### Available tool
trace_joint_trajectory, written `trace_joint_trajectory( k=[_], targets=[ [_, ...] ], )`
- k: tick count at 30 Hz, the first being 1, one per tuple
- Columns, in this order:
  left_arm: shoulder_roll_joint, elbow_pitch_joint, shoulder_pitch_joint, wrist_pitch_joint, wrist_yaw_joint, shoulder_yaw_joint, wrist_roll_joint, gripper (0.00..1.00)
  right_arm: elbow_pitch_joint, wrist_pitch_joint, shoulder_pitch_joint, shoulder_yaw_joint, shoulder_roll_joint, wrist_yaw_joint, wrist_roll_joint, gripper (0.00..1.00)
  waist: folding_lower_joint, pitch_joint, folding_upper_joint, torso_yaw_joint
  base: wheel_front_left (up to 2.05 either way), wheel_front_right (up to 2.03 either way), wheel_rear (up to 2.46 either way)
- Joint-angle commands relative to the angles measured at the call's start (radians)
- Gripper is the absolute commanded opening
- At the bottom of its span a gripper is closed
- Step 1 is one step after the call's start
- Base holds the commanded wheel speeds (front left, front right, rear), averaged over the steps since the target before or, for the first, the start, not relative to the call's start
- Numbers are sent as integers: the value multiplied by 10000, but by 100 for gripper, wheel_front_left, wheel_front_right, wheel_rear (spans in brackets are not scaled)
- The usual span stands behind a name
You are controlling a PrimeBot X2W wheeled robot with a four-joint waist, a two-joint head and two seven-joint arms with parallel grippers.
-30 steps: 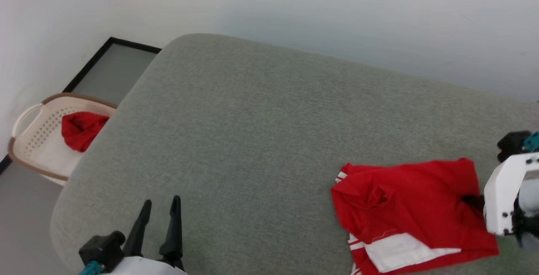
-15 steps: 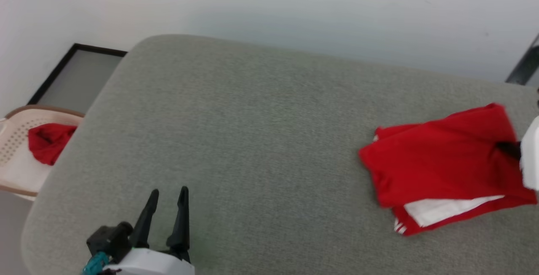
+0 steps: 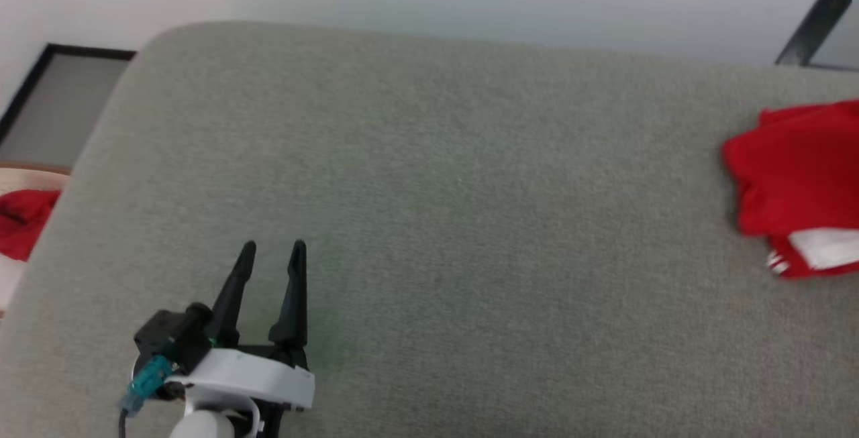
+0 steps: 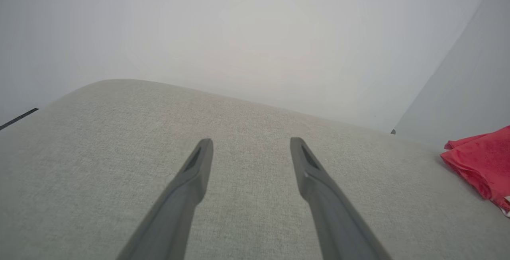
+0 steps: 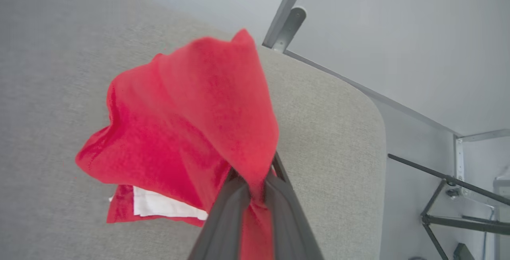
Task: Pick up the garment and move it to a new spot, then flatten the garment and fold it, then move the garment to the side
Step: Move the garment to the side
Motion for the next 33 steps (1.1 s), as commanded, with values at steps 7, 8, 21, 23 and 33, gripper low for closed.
trace_joint_trajectory(
  k=[7,8,21,23,33],
  targets=[
    [-50,-276,-560,7,-26,-67,145,100,974,-1027,-866,445,-708,-11,-424,0,0,1068,-1,-545,0,0,0],
    [-54,-293,-628,7,-26,-108,167,100,1111,-1164,-965,515,-840,-11,-517,0,0,1165,-1,-558,0,0,0],
    [-16,-320,-1351,7,-26,-427,150,100,2558,-2524,-2536,1560,-1673,-13,-2292,0,0,2290,-1,-703,0,0,0],
    [-19,-301,-1430,7,-26,-467,143,100,2944,-2667,-2749,1582,-1607,-13,-2625,0,0,2367,-1,-691,0,0,0],
    [16,-190,-1538,7,-26,-625,63,100,4847,-2851,-3103,1272,-803,-13,-3494,0,0,2450,-1,-602,0,0,0]
  ],
)
